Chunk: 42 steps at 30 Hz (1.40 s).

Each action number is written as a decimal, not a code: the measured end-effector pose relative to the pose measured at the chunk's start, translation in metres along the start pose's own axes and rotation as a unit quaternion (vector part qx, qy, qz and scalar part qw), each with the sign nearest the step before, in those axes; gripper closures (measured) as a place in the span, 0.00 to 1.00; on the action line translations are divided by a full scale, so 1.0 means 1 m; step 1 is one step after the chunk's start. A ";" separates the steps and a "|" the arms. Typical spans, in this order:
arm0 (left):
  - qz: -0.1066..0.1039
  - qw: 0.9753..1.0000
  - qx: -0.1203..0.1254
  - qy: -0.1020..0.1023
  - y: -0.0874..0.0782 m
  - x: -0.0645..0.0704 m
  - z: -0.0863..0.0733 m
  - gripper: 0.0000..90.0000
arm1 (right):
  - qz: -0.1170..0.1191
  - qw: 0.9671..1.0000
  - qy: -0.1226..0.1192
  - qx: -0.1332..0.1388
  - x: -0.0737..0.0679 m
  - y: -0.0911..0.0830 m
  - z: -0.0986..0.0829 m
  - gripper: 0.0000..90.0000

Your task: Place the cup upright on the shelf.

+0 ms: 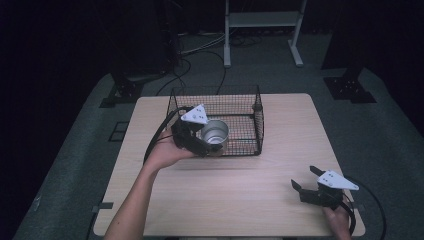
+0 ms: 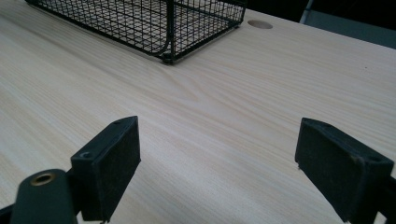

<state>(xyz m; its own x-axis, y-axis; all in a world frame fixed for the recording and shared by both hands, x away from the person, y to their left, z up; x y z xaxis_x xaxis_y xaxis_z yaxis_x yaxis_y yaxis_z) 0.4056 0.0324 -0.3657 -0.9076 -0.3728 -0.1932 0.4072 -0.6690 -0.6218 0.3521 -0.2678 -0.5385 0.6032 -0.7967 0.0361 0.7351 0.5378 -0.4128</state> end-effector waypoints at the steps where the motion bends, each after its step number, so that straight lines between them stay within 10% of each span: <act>1: 0.003 1.000 -0.002 0.003 -0.001 -0.002 0.001 0.20 | 0.000 1.000 0.000 0.001 0.000 0.000 0.000 0.15; 42: 0.053 0.997 -0.042 -0.029 0.025 -0.072 0.026 0.20 | 0.001 1.000 -0.001 0.000 -0.001 0.000 0.000 0.15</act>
<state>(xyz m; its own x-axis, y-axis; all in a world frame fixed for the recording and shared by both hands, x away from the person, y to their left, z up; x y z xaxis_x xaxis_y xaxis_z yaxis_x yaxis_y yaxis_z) 0.4836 0.0259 -0.3479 -0.8515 -0.4765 -0.2190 0.4883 -0.5680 -0.6626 0.3515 -0.2674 -0.5385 0.6057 -0.7948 0.0372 0.7335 0.5396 -0.4134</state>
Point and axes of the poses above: each handheld gripper's, and its own axes: y roughly forward along the jaws, z roughly out of its top, x roughly to its right, the point moved 10 cm from there along y, roughly forward along the jaws, and after that the axes turned 7 degrees about z, right-handed, at the moved point
